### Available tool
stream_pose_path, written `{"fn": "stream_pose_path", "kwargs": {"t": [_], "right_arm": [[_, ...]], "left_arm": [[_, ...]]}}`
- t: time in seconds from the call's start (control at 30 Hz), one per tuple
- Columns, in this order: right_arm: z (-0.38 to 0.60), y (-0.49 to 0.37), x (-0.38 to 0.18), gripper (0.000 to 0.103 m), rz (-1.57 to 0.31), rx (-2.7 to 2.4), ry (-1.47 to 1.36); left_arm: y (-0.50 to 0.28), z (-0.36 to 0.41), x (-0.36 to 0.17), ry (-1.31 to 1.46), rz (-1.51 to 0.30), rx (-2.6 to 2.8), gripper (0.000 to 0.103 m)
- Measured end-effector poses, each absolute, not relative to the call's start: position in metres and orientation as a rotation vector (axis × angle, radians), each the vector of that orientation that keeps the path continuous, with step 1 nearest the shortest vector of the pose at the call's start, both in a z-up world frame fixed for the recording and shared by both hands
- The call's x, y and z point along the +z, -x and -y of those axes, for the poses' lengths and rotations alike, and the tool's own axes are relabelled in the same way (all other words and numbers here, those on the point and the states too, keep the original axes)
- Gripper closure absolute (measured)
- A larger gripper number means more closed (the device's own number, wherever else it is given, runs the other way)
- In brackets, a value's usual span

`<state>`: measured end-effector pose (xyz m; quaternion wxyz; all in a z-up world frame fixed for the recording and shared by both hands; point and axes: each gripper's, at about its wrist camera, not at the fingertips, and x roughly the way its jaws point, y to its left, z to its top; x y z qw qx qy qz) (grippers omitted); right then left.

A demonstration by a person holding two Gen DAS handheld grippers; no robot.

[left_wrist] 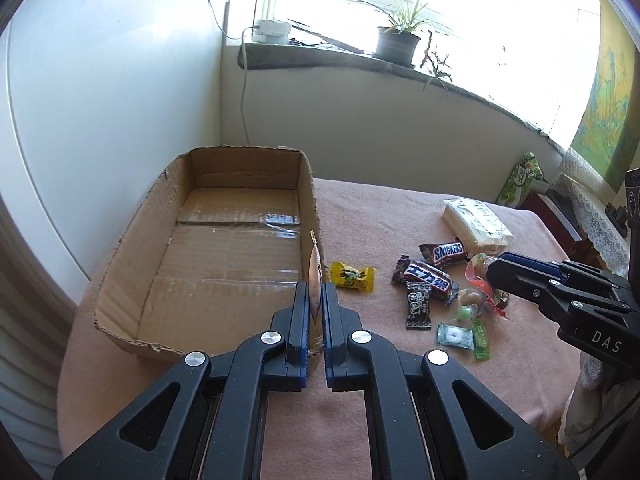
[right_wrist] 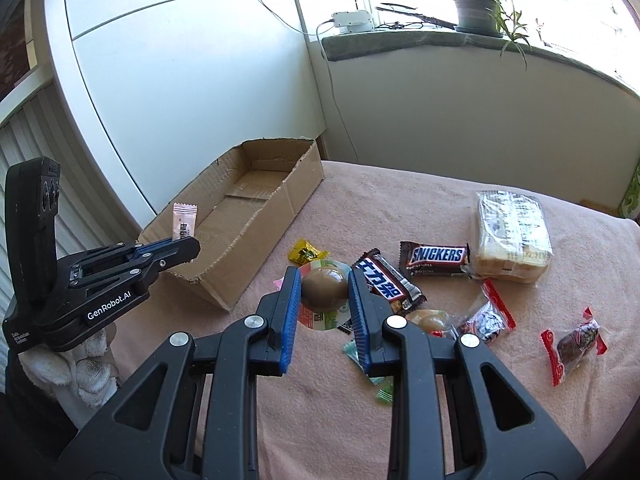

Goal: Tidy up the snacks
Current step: 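Carry both candies into the cardboard box and open both tools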

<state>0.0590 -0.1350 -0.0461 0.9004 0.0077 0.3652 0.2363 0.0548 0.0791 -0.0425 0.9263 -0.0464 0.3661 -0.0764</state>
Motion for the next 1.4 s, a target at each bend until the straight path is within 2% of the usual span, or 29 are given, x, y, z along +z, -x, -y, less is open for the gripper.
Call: {"fn": "stream_pose_path", "kwargs": {"t": [0.63, 1.17, 1.27, 1.4], "right_arm": [[0.023, -0.112, -0.047, 0.078, -0.753, 0.646, 0.080], [-0.005, -0.128, -0.063, 0.078, -0.804, 0.691, 0.106], [-0.005, -0.126, -0.064, 0.078, -0.799, 0.687, 0.108], [-0.004, -0.125, -0.063, 0.077, -0.797, 0.686, 0.107]], "left_arm": [[-0.070, -0.153, -0.051, 0.151, -0.763, -0.006, 0.098], [-0.078, -0.156, -0.055, 0.161, -0.779, 0.002, 0.098], [-0.077, -0.155, -0.054, 0.158, -0.775, 0.006, 0.085], [-0.075, -0.154, -0.052, 0.156, -0.770, 0.010, 0.085]]}}
